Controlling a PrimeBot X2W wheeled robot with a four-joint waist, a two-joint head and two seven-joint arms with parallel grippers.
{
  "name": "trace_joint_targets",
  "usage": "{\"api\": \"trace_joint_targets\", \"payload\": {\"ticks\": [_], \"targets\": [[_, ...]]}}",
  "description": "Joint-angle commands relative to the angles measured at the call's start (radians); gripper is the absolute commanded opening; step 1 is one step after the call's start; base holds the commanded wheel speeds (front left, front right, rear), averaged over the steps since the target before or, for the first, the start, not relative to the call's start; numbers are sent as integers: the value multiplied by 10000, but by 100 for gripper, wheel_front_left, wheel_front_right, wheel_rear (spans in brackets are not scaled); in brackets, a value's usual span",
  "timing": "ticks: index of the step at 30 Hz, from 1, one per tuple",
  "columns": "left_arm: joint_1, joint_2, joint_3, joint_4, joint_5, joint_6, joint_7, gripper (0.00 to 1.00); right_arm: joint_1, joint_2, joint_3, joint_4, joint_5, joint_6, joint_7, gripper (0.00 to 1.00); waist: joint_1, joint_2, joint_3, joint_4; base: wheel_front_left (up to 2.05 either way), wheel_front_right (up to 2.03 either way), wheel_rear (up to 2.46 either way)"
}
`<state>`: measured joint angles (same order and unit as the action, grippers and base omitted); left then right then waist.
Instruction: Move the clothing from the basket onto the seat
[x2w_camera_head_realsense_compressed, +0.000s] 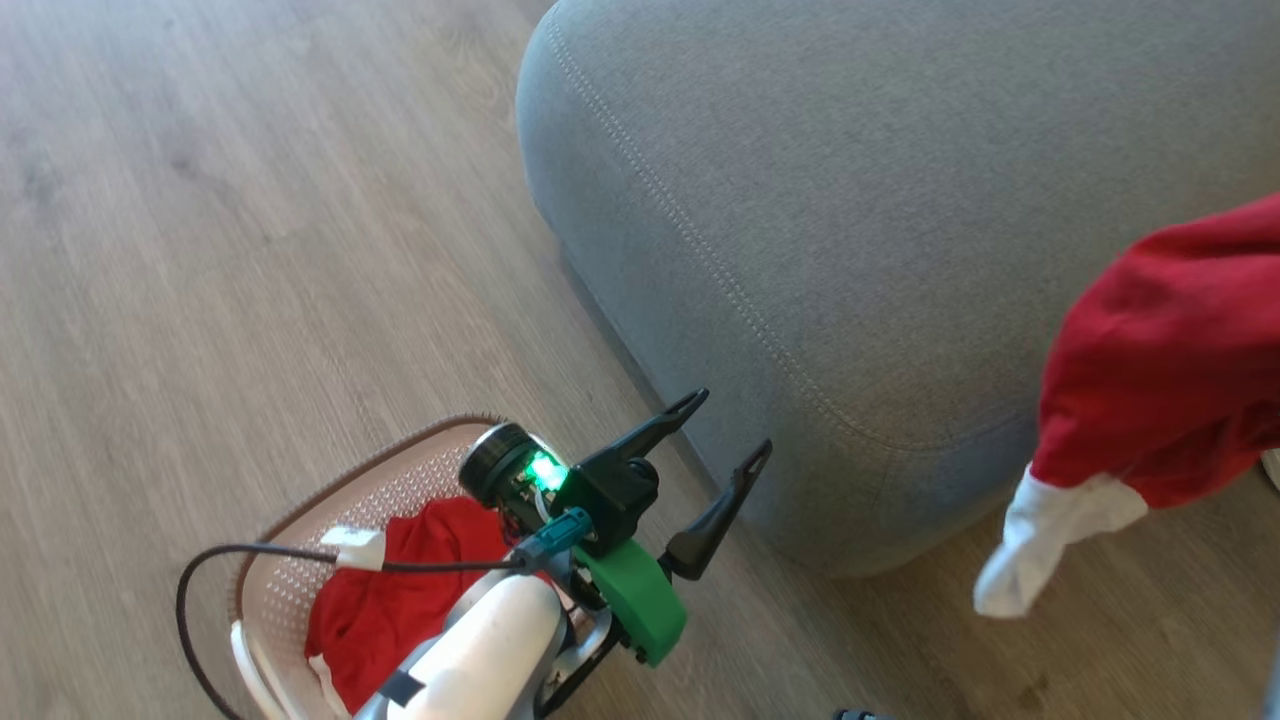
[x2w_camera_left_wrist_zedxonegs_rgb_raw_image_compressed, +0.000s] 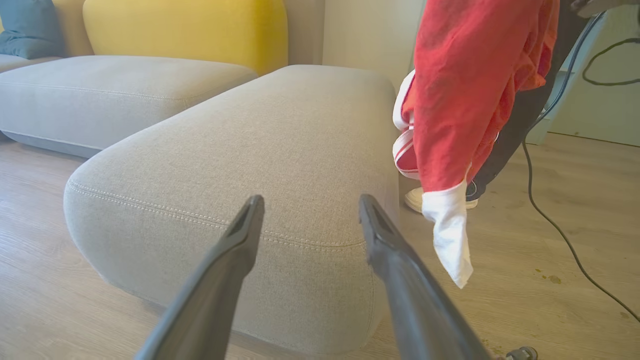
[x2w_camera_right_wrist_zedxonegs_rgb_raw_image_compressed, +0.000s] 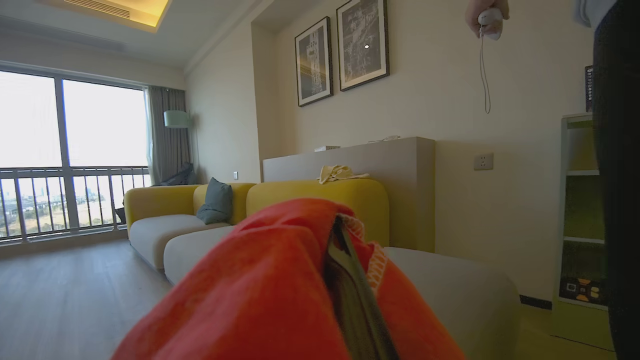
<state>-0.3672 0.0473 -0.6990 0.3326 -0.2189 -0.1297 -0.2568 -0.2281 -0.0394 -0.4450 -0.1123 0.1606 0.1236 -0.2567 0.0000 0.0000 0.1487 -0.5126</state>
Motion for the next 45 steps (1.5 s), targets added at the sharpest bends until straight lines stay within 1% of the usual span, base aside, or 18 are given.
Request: {"api": "trace_joint_targets", "payload": {"ticks": [1,4,7,9,11,14,17,19,20,21,22,24,28,30,34,38,41,45], "targets": [[-419,29,294,-243,12,-9,-49,100,-606,-108,-58,-270,-15,71,-51,0,0,0,142,114,0,0,0],[-438,29,207,-185,90,-9,-49,100,-925,-142,-276,-174,-517,71,-51,0,0,0,380,212,0,0,0],[-533,29,137,-110,200,-9,-49,100,-1421,-490,-135,394,-573,71,-51,0,0,0,705,256,0,0,0],[-638,35,94,-51,273,-9,-49,100,-1853,-997,55,1028,-583,71,-51,0,0,0,937,282,0,0,0],[-754,89,48,-4,316,-9,-49,100,-2373,-1715,423,1642,-824,71,-51,0,0,0,1144,283,0,0,0],[-923,213,-34,33,334,-9,-49,100,-3397,-2252,616,2891,-562,71,-51,0,0,0,1449,285,0,0,0],[-1083,350,-109,52,322,-9,-49,100,-4615,-2866,1023,4211,-322,71,-51,0,0,0,1777,308,0,0,0],[-1208,445,-156,87,313,-9,-49,100,-5328,-3389,1515,4874,-625,71,-51,0,0,0,2016,374,0,0,0],[-1264,494,-149,117,313,-9,-49,100,-5727,-3477,1620,5223,-599,71,-51,0,0,0,2122,405,0,0,0],[-1309,537,-134,155,313,-9,-49,100,-6126,-3517,1676,5592,-505,71,-51,0,0,0,2222,439,0,0,0],[-1309,537,-134,155,313,-9,-49,100,-6126,-3517,1676,5592,-505,71,-51,0,0,0,2222,439,0,0,0],[-1385,623,-143,182,325,-9,-49,100,-6942,-3606,1678,6295,-322,71,-51,0,0,0,2392,502,0,0,0],[-1476,768,-118,176,339,-9,-49,100,-8408,-4077,1540,7305,-555,71,-51,0,0,0,2708,667,0,0,0],[-1523,840,-122,159,348,-9,-49,100,-8979,-4239,1498,7578,-892,71,-51,0,0,0,2850,740,0,0,0],[-1625,961,-144,116,366,-9,-49,100,-9985,-4208,1144,7683,-1206,71,-51,0,0,0,3091,860,0,0,0],[-1699,1048,-161,68,385,-9,-49,100,-10495,-4134,698,7645,-1395,71,-51,0,0,0,3266,939,0,0,0],[-1759,1097,-185,38,399,-9,-49,100,-10519,-4038,268,8134,-1540,71,-51,0,0,0,3417,972,0,0,0],[-1791,1156,-174,35,336,-9,-49,100,-10354,-3727,63,8713,-1649,71,-51,0,0,0,3601,958,0,0,0]]}}
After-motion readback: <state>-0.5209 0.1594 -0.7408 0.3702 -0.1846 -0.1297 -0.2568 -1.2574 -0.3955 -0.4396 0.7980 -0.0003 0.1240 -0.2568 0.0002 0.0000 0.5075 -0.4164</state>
